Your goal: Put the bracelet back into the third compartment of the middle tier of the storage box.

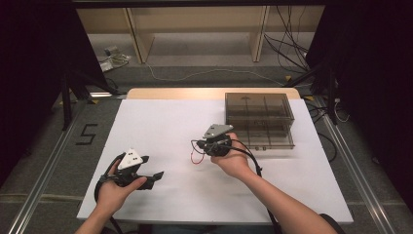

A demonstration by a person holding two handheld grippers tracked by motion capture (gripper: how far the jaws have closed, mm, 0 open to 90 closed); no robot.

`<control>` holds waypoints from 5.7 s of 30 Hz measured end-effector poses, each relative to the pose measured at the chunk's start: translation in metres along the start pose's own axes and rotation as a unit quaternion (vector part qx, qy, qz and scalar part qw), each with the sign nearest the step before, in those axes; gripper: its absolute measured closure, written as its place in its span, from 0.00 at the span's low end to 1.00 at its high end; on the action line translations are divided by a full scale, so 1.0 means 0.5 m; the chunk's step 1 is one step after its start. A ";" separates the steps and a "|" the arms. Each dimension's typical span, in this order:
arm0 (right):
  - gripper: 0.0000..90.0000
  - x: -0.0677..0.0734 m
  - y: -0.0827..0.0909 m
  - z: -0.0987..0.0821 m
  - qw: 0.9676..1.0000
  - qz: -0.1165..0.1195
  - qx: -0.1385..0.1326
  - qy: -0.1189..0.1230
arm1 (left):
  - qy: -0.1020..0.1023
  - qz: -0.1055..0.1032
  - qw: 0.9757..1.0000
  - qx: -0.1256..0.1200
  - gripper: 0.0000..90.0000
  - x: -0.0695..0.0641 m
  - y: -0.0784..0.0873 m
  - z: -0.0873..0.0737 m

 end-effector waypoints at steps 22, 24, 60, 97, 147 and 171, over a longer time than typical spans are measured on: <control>0.99 -0.006 0.022 -0.001 1.000 -0.006 -0.002 -0.006 | 0.000 0.000 1.000 0.000 0.21 0.000 0.000 0.000; 0.99 -0.008 0.024 -0.001 1.000 -0.008 -0.004 -0.007 | 0.000 0.000 1.000 0.000 0.21 0.000 0.000 0.000; 0.99 -0.031 0.060 -0.012 0.999 -0.028 -0.006 -0.019 | 0.000 0.000 1.000 -0.001 0.21 -0.001 0.000 0.000; 0.99 -0.057 0.096 -0.025 0.998 -0.048 -0.013 -0.033 | 0.001 0.000 1.000 -0.001 0.21 0.000 0.000 0.000; 0.99 -0.106 0.140 -0.054 0.995 -0.077 -0.019 -0.066 | 0.002 0.001 1.000 -0.001 0.21 -0.001 0.000 0.001; 0.99 -0.121 0.157 -0.067 0.994 -0.084 -0.020 -0.072 | 0.001 0.002 1.000 -0.002 0.21 -0.001 0.000 0.001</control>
Point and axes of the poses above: each handheld gripper's, and its own axes: y roughly backward along the jaws, z roughly out of its top, x roughly to its left, the point moved 8 cm from there along -y, roughly forward along the jaws, and after that the axes turned 13 degrees about y, right-handed, at the moved point
